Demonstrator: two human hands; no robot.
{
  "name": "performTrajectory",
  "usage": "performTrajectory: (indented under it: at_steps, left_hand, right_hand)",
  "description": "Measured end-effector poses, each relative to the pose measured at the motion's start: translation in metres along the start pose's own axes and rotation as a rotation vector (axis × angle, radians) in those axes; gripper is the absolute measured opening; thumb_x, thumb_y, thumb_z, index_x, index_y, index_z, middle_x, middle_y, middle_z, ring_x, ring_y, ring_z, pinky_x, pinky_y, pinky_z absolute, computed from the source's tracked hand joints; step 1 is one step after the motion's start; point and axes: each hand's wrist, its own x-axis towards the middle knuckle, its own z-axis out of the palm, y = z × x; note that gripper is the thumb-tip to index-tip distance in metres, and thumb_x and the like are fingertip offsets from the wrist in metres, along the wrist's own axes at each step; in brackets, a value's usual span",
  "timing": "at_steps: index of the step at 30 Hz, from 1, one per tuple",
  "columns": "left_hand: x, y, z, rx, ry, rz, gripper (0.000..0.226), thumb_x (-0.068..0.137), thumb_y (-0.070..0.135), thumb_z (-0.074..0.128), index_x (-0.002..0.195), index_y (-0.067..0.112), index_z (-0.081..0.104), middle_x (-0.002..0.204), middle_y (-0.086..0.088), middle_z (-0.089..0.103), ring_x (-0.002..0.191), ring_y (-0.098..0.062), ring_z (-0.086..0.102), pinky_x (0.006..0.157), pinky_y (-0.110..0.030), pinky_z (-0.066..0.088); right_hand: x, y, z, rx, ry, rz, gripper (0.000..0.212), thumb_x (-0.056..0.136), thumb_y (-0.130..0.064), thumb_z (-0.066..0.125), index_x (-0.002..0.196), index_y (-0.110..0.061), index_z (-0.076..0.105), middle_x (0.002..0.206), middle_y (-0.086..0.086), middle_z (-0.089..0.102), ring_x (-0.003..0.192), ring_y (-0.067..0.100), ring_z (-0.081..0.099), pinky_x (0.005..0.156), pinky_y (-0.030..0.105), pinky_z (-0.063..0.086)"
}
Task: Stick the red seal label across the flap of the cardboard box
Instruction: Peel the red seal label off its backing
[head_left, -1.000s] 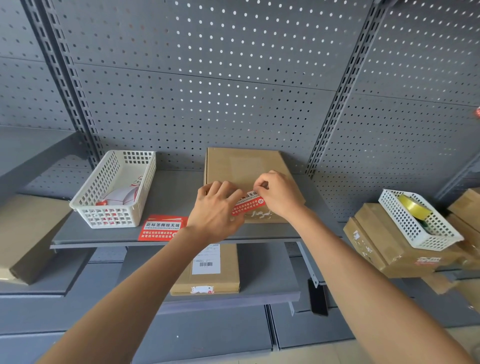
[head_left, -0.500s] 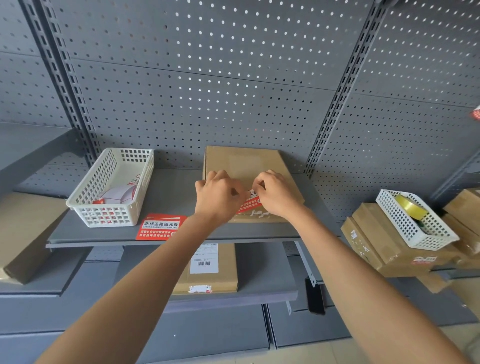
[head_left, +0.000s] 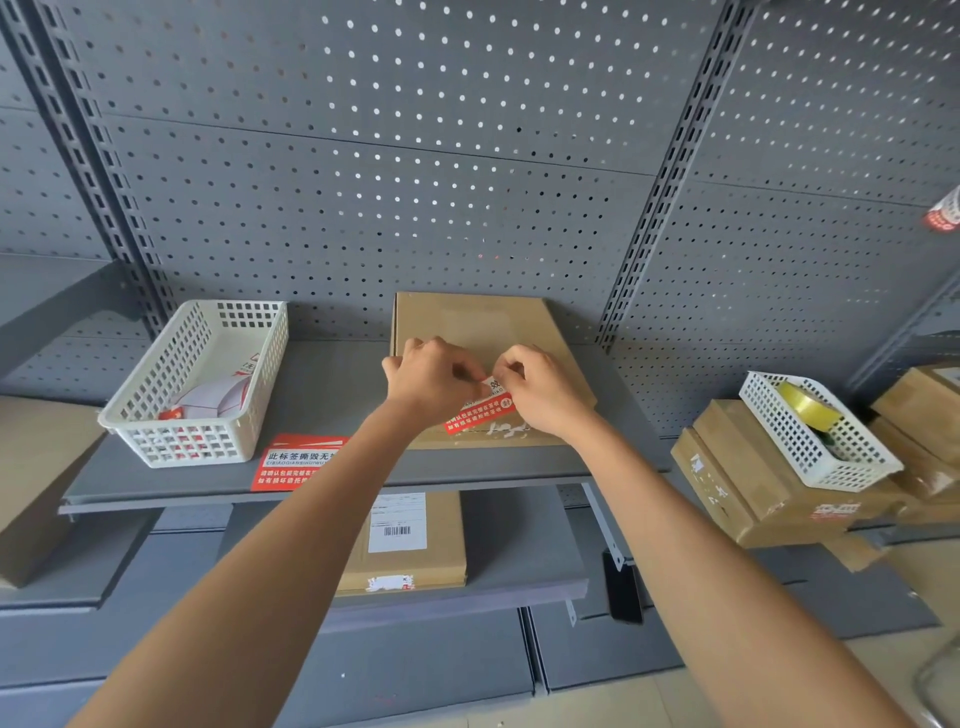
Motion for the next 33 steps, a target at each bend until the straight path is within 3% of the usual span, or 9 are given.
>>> performTrajectory:
  at_steps: [3, 6, 12, 19, 26, 28, 31, 33]
  left_hand:
    - [0.003, 0.001, -0.001, 0.013, -0.026, -0.032, 0.024, 0.084, 0.033, 0.072, 0.065, 0.045, 0.066, 0.077, 0.025, 0.064, 0.111, -0.022, 0.048, 0.085, -0.04, 0.025]
    - [0.004, 0.003, -0.001, 0.022, -0.039, -0.039, 0.024, 0.086, 0.033, 0.07, 0.066, 0.044, 0.066, 0.077, 0.024, 0.062, 0.111, -0.023, 0.045, 0.085, -0.039, 0.024]
    - [0.005, -0.001, 0.001, 0.002, -0.032, -0.019, 0.01, 0.087, 0.037, 0.068, 0.078, 0.038, 0.073, 0.086, 0.019, 0.069, 0.111, -0.023, 0.046, 0.082, -0.039, 0.022]
    - [0.002, -0.005, 0.002, 0.009, -0.011, 0.033, 0.006, 0.089, 0.045, 0.068, 0.085, 0.041, 0.072, 0.092, 0.021, 0.067, 0.11, -0.021, 0.044, 0.082, -0.039, 0.022]
    - [-0.001, -0.004, 0.003, 0.031, -0.007, 0.05, 0.011, 0.088, 0.041, 0.07, 0.079, 0.038, 0.076, 0.085, 0.019, 0.067, 0.107, -0.023, 0.046, 0.08, -0.038, 0.022]
    - [-0.001, -0.003, 0.003, 0.039, -0.003, 0.042, 0.011, 0.088, 0.042, 0.07, 0.079, 0.039, 0.076, 0.086, 0.019, 0.068, 0.108, -0.023, 0.046, 0.08, -0.039, 0.022]
    - [-0.002, -0.002, 0.001, 0.035, -0.017, 0.038, 0.015, 0.089, 0.043, 0.07, 0.074, 0.043, 0.069, 0.087, 0.019, 0.067, 0.108, -0.022, 0.045, 0.081, -0.039, 0.021]
    - [-0.003, -0.002, 0.001, 0.042, -0.017, 0.035, 0.018, 0.09, 0.041, 0.068, 0.073, 0.045, 0.067, 0.088, 0.019, 0.066, 0.108, -0.022, 0.044, 0.081, -0.039, 0.021]
  right_hand:
    - [0.0, 0.003, -0.002, 0.105, 0.005, 0.035, 0.011, 0.097, -0.027, 0.057, 0.104, -0.02, 0.063, 0.099, -0.007, 0.064, 0.092, 0.015, 0.062, 0.075, 0.031, 0.049]
    - [-0.003, 0.009, -0.009, 0.205, -0.015, 0.038, 0.027, 0.093, -0.028, 0.065, 0.116, -0.018, 0.056, 0.105, -0.004, 0.065, 0.096, 0.011, 0.063, 0.084, 0.032, 0.053]
    - [-0.006, 0.014, -0.013, 0.083, -0.054, -0.034, 0.007, 0.086, -0.026, 0.074, 0.087, -0.02, 0.072, 0.103, -0.007, 0.06, 0.095, 0.009, 0.062, 0.086, 0.031, 0.05]
    - [-0.006, 0.011, -0.013, 0.0, -0.088, -0.034, 0.014, 0.093, -0.028, 0.066, 0.086, -0.015, 0.069, 0.112, -0.008, 0.057, 0.097, 0.01, 0.058, 0.071, 0.014, 0.038]
    - [-0.007, 0.01, -0.012, 0.036, -0.091, -0.02, 0.013, 0.094, -0.028, 0.065, 0.086, -0.018, 0.068, 0.111, -0.008, 0.058, 0.097, 0.01, 0.059, 0.07, 0.019, 0.04]
    - [-0.007, 0.012, -0.014, 0.09, -0.09, -0.012, 0.009, 0.09, -0.03, 0.07, 0.088, -0.021, 0.068, 0.108, -0.008, 0.061, 0.097, 0.007, 0.06, 0.075, 0.023, 0.043]
    - [-0.009, 0.018, -0.017, 0.169, -0.091, 0.009, 0.022, 0.081, -0.032, 0.079, 0.097, -0.023, 0.067, 0.107, -0.008, 0.065, 0.1, 0.006, 0.063, 0.086, 0.028, 0.05]
    - [-0.009, 0.021, -0.016, 0.132, -0.081, -0.035, 0.017, 0.079, -0.029, 0.082, 0.089, -0.022, 0.07, 0.108, -0.008, 0.064, 0.101, 0.007, 0.063, 0.092, 0.029, 0.049]
